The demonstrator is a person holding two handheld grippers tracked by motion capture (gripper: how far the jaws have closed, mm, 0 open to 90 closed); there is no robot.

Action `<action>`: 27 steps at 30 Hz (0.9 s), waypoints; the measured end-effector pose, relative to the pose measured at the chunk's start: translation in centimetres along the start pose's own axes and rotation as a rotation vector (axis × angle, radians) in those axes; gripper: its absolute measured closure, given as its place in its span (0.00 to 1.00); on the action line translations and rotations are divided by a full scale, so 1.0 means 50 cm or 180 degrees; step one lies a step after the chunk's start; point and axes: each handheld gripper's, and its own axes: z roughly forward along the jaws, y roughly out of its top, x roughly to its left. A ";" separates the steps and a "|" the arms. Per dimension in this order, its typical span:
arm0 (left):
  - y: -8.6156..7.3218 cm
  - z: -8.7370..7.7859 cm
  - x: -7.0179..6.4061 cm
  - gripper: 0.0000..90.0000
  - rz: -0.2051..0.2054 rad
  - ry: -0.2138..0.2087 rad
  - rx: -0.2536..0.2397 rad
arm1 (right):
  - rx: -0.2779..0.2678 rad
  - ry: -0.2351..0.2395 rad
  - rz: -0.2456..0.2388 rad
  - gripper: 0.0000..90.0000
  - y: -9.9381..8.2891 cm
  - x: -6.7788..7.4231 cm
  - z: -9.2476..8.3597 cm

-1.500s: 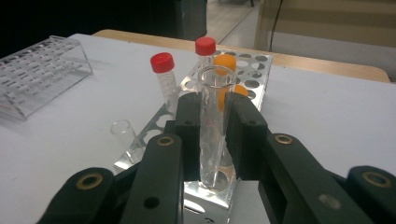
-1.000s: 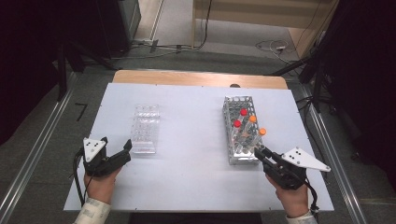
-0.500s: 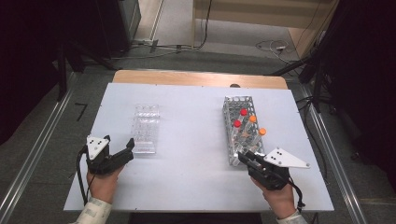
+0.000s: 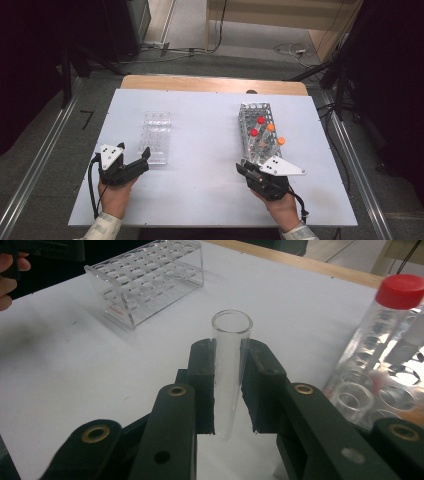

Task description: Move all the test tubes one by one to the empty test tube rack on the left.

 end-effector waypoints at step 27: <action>0.038 -0.006 -0.177 0.29 0.0461 -0.1096 0.0068 | 0.0100 0.0193 -0.0213 0.81 0.024 0.057 0.103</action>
